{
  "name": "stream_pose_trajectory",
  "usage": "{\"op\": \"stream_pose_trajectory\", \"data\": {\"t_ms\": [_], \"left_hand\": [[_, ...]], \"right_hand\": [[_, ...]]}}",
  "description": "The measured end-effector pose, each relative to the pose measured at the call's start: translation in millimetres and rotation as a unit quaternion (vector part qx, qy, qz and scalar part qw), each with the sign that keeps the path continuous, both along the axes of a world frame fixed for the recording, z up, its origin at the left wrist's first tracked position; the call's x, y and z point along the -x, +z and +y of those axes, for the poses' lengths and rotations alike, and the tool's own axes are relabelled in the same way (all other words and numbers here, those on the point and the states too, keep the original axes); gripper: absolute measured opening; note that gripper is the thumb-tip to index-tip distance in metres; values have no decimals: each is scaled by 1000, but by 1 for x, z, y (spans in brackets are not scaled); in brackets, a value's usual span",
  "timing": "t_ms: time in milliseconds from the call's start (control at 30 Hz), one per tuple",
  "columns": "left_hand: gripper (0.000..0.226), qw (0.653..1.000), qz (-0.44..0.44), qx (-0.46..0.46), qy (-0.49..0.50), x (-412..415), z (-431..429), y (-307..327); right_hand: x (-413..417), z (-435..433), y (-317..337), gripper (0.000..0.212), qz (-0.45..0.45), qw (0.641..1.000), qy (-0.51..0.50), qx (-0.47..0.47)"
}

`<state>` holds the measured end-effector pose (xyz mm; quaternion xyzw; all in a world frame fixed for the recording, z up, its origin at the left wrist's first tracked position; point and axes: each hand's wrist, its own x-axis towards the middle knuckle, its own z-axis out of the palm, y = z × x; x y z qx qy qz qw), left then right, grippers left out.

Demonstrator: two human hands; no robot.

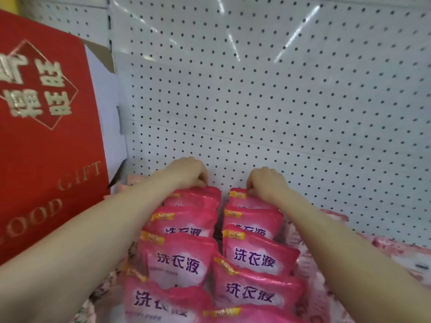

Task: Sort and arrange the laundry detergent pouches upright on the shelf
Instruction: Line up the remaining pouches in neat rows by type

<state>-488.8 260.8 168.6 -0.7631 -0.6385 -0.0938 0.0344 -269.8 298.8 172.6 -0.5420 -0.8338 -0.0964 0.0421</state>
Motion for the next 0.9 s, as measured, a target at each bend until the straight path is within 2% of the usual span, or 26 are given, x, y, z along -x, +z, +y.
{"op": "stream_pose_trajectory", "data": {"t_ms": [100, 233, 367, 467, 533, 600, 700, 900], "left_hand": [[9, 1000, 8, -18, 14, 0, 5, -1], [9, 999, 2, -33, 14, 3, 5, -3], [12, 997, -48, -60, -29, 5, -14, 0], [12, 992, -93, -32, -75, 6, -32, 4], [21, 993, -73, 21, -90, 5, -40, 3], [24, 994, -44, 34, -91, 4, -41, 0], [15, 996, -54, 14, -76, 3, -42, -2], [13, 994, -73, -25, -82, 3, -53, 2]], "right_hand": [[0, 2, 1, 18, 21, 1000, -9, -7], [3, -6, 2, 17, 51, 998, 28, 32], [-7, -21, 15, 14, 70, 995, 67, 15], [-23, -45, 23, 17, 62, 989, 87, 103], [-24, -55, 16, 22, 19, 985, 85, 149], [-20, -56, 6, 16, 4, 991, 68, 112], [-13, -56, 2, 15, 10, 998, 44, 34], [-16, -60, -2, 18, 11, 999, 32, 8]]}}
